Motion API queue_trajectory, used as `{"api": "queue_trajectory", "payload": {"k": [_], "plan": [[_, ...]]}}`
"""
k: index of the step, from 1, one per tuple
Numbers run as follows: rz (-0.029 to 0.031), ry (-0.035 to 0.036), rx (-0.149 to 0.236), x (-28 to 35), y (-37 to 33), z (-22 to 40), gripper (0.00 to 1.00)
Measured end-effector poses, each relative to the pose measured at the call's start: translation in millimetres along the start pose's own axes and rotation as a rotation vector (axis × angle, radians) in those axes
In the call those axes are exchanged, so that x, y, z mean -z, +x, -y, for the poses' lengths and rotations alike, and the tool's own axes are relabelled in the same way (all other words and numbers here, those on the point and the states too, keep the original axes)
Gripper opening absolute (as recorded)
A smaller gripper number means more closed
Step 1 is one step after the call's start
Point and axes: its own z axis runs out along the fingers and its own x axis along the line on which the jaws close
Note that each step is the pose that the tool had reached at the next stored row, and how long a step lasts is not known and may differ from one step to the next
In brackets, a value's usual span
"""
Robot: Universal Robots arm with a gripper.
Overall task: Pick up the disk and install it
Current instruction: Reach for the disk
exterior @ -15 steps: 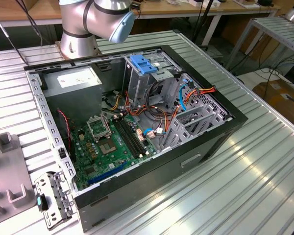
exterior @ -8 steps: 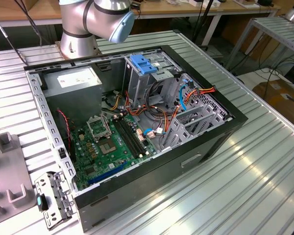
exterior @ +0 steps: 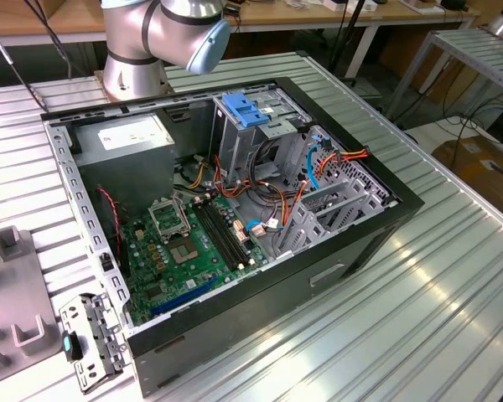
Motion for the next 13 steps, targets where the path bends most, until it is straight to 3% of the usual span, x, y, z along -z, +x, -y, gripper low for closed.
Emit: {"api": "queue_trajectory", "payload": {"k": [3,9,11,13], "plan": [[0.0001,-0.0001,0.000,-0.1,1.2,-0.4,0.11],[0.0000,-0.0001,0.000,-1.0,25.4,-9.5,0.11],[0.0000,-0.0001,0.000,-1.8,48.3,-12.7,0.11],[-0.0001,0.0000,0.000,-2.3,64.5,-13.9,0.11]]}}
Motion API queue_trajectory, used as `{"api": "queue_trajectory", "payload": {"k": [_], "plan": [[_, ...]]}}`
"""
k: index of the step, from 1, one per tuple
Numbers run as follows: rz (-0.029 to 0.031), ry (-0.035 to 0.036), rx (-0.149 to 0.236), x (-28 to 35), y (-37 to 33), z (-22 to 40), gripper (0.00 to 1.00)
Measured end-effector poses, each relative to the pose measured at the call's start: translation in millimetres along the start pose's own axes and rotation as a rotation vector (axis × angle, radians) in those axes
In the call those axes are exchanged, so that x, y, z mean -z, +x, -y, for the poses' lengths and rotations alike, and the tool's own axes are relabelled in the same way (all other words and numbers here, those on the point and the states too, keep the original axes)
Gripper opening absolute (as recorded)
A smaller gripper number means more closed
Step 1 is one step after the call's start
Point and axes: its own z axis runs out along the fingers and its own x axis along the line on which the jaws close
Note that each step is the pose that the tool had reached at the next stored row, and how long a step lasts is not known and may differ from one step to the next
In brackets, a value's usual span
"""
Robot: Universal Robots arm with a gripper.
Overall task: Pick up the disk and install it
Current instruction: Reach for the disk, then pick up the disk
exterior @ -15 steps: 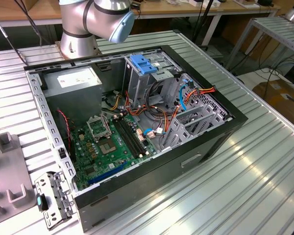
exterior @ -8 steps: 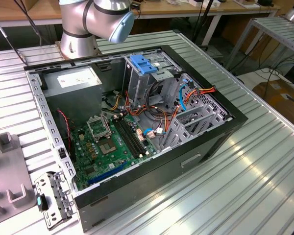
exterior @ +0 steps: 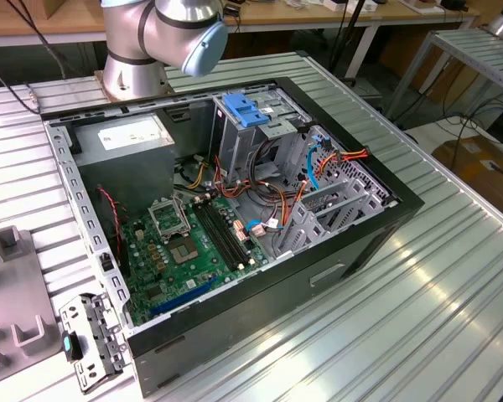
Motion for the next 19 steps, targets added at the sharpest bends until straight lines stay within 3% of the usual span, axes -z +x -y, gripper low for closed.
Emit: {"api": "queue_trajectory", "payload": {"k": [3,4,8,10,19], "plan": [[0.0001,0.0000,0.000,-0.7,24.6,-0.1,0.11],[0.0002,-0.0001,0.000,-1.1,36.8,0.4,0.11],[0.0000,0.0000,0.000,-1.7,58.5,0.8,0.11],[-0.0001,-0.0001,0.000,-2.0,63.3,0.4,0.11],[-0.0001,-0.0001,0.000,-2.0,63.5,0.4,0.11]]}}
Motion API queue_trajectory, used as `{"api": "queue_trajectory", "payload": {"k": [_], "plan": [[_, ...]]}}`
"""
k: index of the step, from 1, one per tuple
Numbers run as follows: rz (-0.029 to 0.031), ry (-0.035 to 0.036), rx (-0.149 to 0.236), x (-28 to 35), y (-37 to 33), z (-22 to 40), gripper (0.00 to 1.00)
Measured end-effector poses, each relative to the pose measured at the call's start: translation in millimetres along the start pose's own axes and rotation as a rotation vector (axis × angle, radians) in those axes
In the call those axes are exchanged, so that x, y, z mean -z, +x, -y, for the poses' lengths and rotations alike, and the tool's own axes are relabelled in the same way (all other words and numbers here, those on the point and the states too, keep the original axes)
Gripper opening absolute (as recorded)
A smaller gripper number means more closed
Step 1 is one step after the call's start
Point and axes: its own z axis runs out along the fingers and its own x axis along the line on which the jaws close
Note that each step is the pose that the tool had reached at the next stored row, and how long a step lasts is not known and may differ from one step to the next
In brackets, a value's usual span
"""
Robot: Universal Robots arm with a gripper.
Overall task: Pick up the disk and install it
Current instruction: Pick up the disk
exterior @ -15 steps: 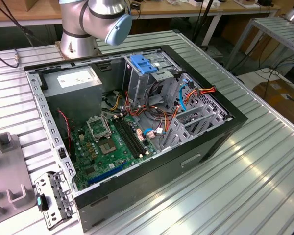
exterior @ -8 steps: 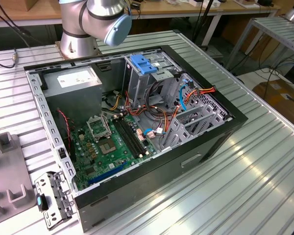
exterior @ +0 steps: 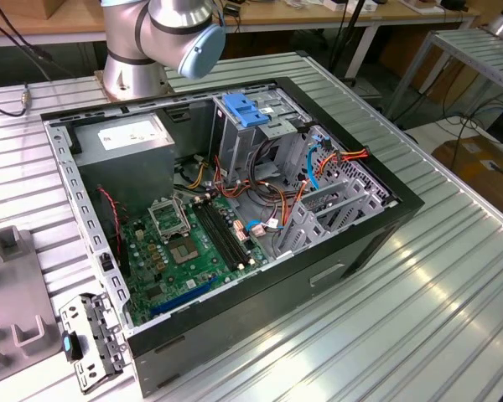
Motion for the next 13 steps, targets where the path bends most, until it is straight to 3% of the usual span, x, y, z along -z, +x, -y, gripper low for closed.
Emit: {"api": "queue_trajectory", "payload": {"k": [7,9,10,13], "plan": [[-0.0003,0.0002,0.006,0.0,0.1,0.0,0.11],[-0.0015,0.0006,0.038,-0.1,0.1,0.0,0.11],[-0.0037,0.0016,0.088,0.0,0.1,0.0,0.11],[-0.0043,0.0019,0.101,0.0,0.1,0.0,0.11]]}}
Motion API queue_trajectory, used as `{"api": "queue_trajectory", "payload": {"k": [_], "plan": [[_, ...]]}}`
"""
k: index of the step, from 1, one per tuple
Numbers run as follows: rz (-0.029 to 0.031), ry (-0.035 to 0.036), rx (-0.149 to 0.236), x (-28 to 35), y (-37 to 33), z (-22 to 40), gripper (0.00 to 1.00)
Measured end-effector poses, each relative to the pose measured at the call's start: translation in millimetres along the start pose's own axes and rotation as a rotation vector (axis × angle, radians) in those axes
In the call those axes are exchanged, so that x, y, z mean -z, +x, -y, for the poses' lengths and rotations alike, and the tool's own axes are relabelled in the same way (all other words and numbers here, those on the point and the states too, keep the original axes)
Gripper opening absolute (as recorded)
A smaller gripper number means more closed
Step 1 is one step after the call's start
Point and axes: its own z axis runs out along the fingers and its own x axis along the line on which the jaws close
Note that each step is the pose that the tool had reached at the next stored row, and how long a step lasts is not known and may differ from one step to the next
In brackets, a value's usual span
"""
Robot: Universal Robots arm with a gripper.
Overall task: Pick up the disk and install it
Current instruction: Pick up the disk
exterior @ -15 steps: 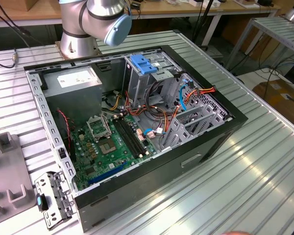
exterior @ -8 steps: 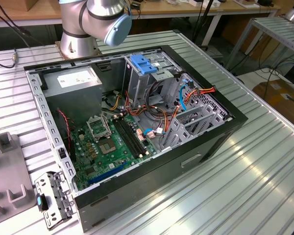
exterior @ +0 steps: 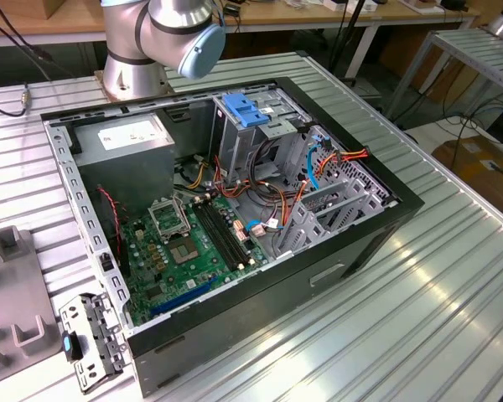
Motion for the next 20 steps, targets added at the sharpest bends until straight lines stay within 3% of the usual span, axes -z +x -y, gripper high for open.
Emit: {"api": "queue_trajectory", "payload": {"k": [15,20], "plan": [[-0.0004,0.0002,0.011,0.0,0.0,0.0,0.11],[-0.0033,0.0014,0.081,0.0,0.0,0.0,0.11]]}}
